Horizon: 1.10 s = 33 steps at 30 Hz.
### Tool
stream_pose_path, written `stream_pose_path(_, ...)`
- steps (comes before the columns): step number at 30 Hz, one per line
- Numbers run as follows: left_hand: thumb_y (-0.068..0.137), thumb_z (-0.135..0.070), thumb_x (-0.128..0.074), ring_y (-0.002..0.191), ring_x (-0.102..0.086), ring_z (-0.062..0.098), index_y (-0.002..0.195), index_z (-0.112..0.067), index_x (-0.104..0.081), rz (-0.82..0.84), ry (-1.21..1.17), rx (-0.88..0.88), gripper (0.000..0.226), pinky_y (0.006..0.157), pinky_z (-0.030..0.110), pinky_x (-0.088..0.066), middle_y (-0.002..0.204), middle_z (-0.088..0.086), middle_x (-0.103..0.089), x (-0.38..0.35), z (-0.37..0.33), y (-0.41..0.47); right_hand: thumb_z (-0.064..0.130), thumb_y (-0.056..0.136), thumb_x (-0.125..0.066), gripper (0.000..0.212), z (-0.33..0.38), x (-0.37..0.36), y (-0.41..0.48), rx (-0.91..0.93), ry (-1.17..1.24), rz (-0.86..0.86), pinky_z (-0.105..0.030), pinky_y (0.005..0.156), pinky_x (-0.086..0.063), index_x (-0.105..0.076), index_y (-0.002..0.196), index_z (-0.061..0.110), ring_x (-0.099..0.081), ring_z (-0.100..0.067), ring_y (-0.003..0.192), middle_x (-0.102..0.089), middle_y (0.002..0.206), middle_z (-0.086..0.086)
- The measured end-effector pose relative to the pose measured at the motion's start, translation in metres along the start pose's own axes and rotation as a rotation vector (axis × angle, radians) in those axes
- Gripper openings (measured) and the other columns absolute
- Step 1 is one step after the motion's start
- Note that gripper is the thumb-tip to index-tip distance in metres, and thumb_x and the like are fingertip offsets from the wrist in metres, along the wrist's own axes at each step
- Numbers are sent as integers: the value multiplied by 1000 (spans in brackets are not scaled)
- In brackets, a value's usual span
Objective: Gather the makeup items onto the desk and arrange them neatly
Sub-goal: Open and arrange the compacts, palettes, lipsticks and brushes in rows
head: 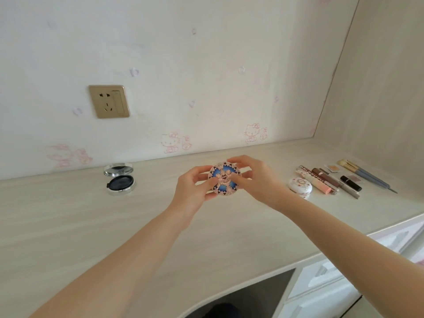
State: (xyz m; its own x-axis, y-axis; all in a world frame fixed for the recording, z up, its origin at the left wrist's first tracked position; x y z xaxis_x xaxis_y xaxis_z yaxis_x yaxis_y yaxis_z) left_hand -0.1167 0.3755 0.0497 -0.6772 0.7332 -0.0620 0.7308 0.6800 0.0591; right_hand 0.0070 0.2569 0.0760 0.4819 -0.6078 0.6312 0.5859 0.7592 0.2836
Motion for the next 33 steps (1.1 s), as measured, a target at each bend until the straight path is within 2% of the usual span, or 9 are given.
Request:
stream_pose_path(5,87,-6,-67,91,-71,25,117,-10,-63,-30,-9,48,31,77,37,-59,111,13,-65,41,5,-25,15,86,-63,52,17,-32,-18,79,-36,106,-13,74,-49,-48,134,28,-61,-6,97,-53,126,7)
stream_pose_path(9,88,-3,-64,87,-72,24,117,-6,-61,-48,-45,107,29,70,30,-59,109,14,-68,65,7,-42,12,84,-63,60,28,-58,-31,150,-35,190,-18,78,-54,-42,139,26,-55,-9,108,-46,131,6)
stream_pose_path(13,89,-5,-63,77,-72,19,111,-5,-65,-61,-76,160,22,62,24,-55,101,12,-72,83,9,-57,23,79,-71,75,37,-77,-40,289,-133,328,-2,83,-39,-34,143,30,-44,0,112,-36,131,13)
stream_pose_path(15,89,-8,-64,76,-71,20,111,-5,-66,-68,-99,186,22,63,25,-55,100,12,-73,90,11,-61,32,78,-72,76,40,-83,-41,307,-163,318,-6,88,-38,-33,143,31,-44,-1,113,-37,132,13)
stream_pose_path(18,89,-13,-65,75,-68,20,110,-4,-67,-92,-168,210,23,68,29,-56,101,14,-72,98,13,-67,42,77,-72,76,45,-89,-42,277,-160,298,-20,93,-43,-36,143,29,-46,-3,115,-43,132,11)
stream_pose_path(22,93,-19,-58,75,-64,21,95,-1,-70,-93,-335,229,22,85,38,-52,89,10,-69,105,12,-74,46,78,-70,69,51,-95,-45,228,-79,288,-16,92,-41,-42,138,28,-48,0,111,-50,124,12)
stream_pose_path(25,96,-23,-53,89,-69,26,86,-6,-64,-43,-343,215,23,88,39,-54,98,9,-71,106,11,-78,45,80,-69,60,57,-98,-47,194,-6,276,-18,91,-43,-47,133,30,-51,0,107,-56,117,14)
stream_pose_path(29,97,-30,-51,99,-67,38,118,-9,-55,8,-439,232,30,90,46,-53,119,12,-66,104,11,-85,45,80,-69,60,62,-102,-48,189,22,279,-18,93,-43,-46,134,31,-51,2,109,-58,119,15)
stream_pose_path(33,97,-27,-50,91,-67,39,128,-12,-50,59,-552,218,34,83,48,-55,120,18,-64,102,10,-89,46,79,-69,63,65,-103,-49,218,-15,292,-10,92,-37,-43,135,35,-46,8,112,-53,123,20)
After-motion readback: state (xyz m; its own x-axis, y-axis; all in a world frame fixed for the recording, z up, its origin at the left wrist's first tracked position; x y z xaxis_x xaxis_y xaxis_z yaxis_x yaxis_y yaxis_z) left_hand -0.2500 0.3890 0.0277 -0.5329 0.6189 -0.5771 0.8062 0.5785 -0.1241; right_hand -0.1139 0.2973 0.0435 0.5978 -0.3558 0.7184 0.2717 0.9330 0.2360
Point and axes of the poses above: each hand's wrist, its own y-axis towards the middle knuckle, its own x-axis out of the back of the hand, z = x × y, the point moved 1 cm from there along y, towards the middle knuckle
